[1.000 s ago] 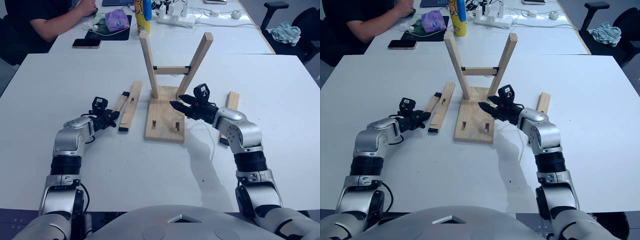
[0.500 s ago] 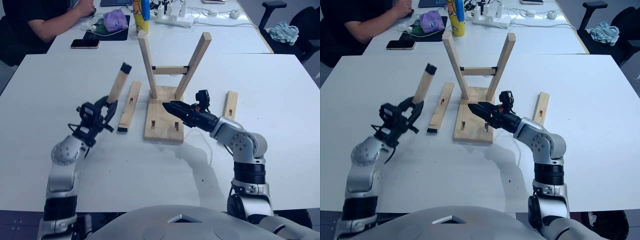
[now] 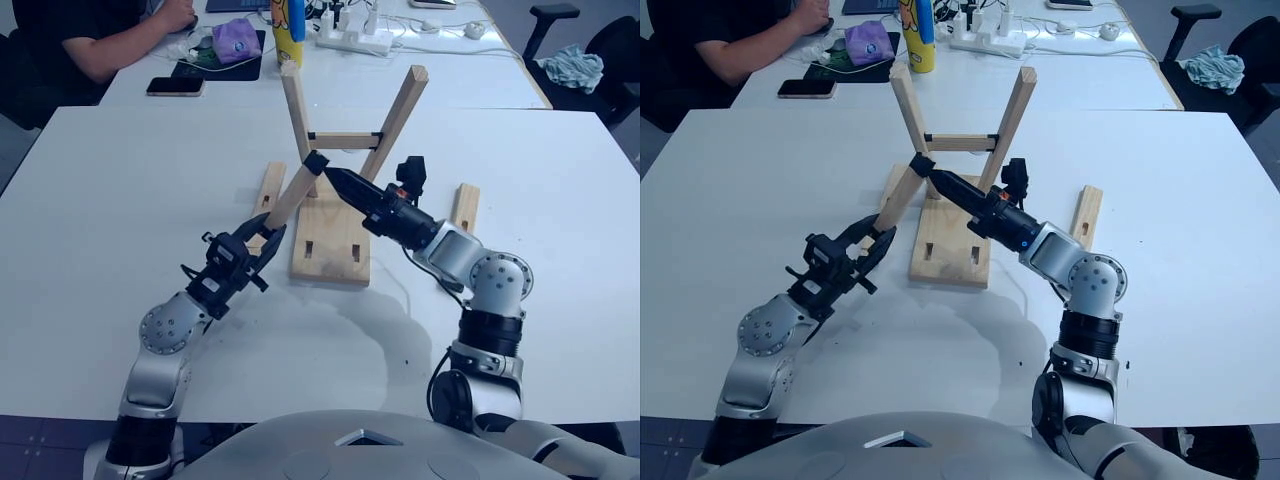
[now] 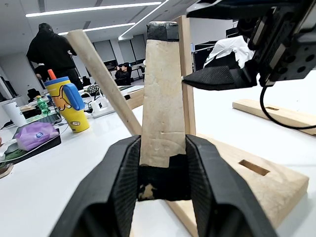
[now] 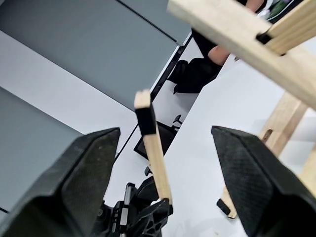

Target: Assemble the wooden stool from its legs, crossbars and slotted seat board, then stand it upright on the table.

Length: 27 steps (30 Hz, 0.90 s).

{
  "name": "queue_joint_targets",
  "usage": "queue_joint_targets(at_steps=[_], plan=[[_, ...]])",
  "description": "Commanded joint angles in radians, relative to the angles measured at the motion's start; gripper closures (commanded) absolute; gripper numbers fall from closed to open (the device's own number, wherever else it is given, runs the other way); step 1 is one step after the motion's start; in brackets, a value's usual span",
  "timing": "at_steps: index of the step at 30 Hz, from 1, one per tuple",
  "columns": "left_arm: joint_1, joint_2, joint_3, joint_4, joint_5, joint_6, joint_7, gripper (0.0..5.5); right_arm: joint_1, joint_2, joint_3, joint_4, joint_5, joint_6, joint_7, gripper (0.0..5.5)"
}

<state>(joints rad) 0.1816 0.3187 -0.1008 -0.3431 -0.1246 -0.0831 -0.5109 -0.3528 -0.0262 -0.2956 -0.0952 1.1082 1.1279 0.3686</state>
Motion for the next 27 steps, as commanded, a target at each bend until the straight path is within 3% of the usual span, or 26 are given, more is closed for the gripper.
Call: queue_joint_targets(at_steps=[1,18,27], plan=[[-0.02,-0.005,-0.023,0.012,0.006,0.019,0.003,4.17,-0.017,0.018,0.026,0.014,0.006,-0.02,-0.02,2.33],[0.005,-0.01,-0.059,0.033,0.029,0.015,0.037,4.17,-0.005,0.064,0.038,0.014,0.032,-0.083,-0.088,4.92],[0.001,-0.028,-0.055,0.035,0.034,0.021,0.056,4.17,0.004,0.058,0.056,0.012,0.024,-0.088,-0.101,4.97]])
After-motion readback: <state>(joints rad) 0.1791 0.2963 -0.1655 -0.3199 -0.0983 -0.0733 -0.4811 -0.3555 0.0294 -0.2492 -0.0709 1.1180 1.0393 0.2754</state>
